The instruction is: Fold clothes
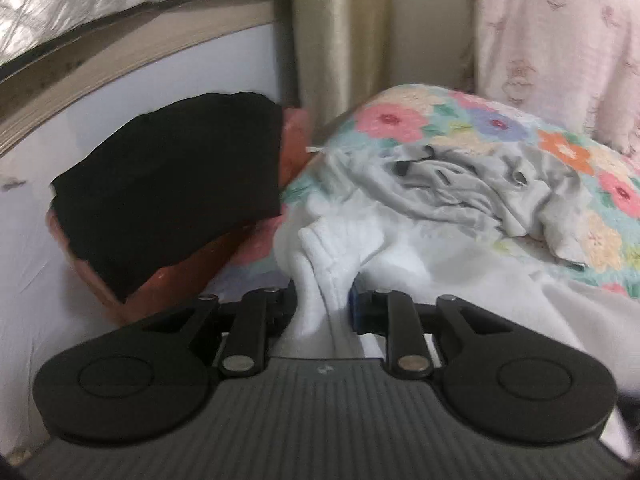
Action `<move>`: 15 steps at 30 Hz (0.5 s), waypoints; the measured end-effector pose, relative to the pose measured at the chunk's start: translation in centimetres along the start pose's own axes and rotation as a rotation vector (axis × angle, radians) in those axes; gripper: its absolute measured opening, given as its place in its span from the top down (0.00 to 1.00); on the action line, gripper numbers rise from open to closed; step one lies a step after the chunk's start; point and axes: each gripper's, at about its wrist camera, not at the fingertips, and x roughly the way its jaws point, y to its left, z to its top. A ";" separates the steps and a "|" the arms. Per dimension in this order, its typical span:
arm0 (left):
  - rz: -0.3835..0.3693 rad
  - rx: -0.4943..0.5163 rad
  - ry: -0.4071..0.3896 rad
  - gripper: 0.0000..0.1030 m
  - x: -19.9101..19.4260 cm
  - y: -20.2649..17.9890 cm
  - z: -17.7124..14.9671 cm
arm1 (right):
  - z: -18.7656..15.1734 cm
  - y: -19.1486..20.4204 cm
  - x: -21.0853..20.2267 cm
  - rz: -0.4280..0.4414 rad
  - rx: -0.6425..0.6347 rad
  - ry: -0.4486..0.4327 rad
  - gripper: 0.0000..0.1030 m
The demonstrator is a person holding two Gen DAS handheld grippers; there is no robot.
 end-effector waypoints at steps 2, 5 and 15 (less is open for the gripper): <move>0.156 0.068 0.113 0.55 2.0 -0.6 -0.2 | -1.2 -0.9 1.7 -0.030 0.108 0.115 0.67; 0.251 0.152 0.159 0.55 3.1 -2.0 -1.8 | -4.8 -2.7 4.5 -0.027 0.261 0.402 0.55; -0.052 0.016 0.112 0.54 0.6 -5.4 -4.9 | -3.3 -11.1 2.6 -0.082 0.421 0.330 0.29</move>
